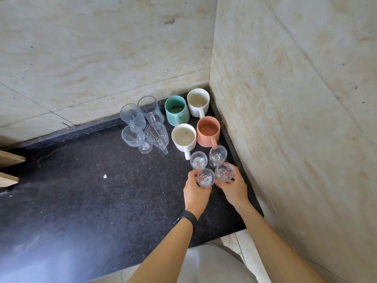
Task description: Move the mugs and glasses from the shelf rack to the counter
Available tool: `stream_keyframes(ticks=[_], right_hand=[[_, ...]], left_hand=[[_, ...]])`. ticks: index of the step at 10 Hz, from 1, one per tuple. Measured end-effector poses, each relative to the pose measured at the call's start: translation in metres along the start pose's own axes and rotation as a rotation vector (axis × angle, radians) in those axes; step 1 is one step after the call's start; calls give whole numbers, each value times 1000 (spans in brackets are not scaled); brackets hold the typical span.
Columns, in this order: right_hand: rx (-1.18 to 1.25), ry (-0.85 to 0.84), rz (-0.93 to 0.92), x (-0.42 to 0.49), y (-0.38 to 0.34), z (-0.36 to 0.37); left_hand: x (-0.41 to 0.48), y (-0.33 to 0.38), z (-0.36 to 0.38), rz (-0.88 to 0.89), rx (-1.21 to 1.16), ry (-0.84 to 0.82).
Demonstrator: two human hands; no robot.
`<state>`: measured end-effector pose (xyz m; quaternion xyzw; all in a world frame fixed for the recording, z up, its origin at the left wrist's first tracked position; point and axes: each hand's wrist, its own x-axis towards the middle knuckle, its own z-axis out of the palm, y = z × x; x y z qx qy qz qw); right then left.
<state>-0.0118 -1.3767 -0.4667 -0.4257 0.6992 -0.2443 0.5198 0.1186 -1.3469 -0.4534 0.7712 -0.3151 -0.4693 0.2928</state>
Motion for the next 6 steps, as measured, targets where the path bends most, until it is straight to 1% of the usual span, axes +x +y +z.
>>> stream_keyframes(ticks=[4, 5, 6], right_hand=[[-60, -11, -8, 3, -3, -2], [-48, -32, 30, 4, -1, -5], [44, -14, 137, -6, -5, -11]], left_hand=[[1, 3, -6, -2, 56, -44], [1, 1, -8, -1, 52, -102], [1, -2, -10, -10, 111, -131]])
